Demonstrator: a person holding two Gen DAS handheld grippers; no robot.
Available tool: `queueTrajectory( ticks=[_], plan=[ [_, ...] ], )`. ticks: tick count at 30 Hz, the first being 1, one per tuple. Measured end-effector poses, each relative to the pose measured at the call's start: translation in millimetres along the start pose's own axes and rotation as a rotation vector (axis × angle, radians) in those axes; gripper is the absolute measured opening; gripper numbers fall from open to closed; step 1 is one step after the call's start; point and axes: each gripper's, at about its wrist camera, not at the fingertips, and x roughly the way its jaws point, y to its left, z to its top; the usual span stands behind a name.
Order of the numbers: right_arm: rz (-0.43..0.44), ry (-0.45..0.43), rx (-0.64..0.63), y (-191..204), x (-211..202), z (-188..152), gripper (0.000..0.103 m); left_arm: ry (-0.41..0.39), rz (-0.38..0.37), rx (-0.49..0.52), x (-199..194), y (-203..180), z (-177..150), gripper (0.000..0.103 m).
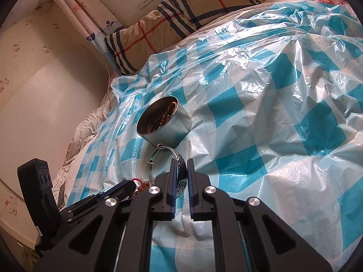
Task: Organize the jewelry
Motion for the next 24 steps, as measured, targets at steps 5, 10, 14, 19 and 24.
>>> queueTrajectory(
  ticks=[5,10,14,19,24],
  plan=[
    [-0.001,-0.002,-0.01,1.9,-0.7,0.2,0.011,-0.05,-0.015,-0.038,-12.5,5.5,2.0,0.007],
    [0.0,0.002,-0.012,1.5,-0.5,0.3,0.011,-0.093,-0.012,-0.08,-23.1,13.1,3.1,0.007],
    [-0.002,0.051,-0.014,1.8,8.9,-1.4,0.012,-0.094,-0.013,-0.095,-23.4,16.1,3.7,0.007],
    [0.006,0.07,-0.04,7.2,13.7,-3.4,0.021,-0.102,-0.016,-0.09,-25.1,15.9,3.7,0.007],
    [-0.001,0.036,-0.118,22.0,7.1,-5.7,0.01,-0.13,-0.032,-0.1,-31.8,17.5,3.5,0.007]
  ],
)
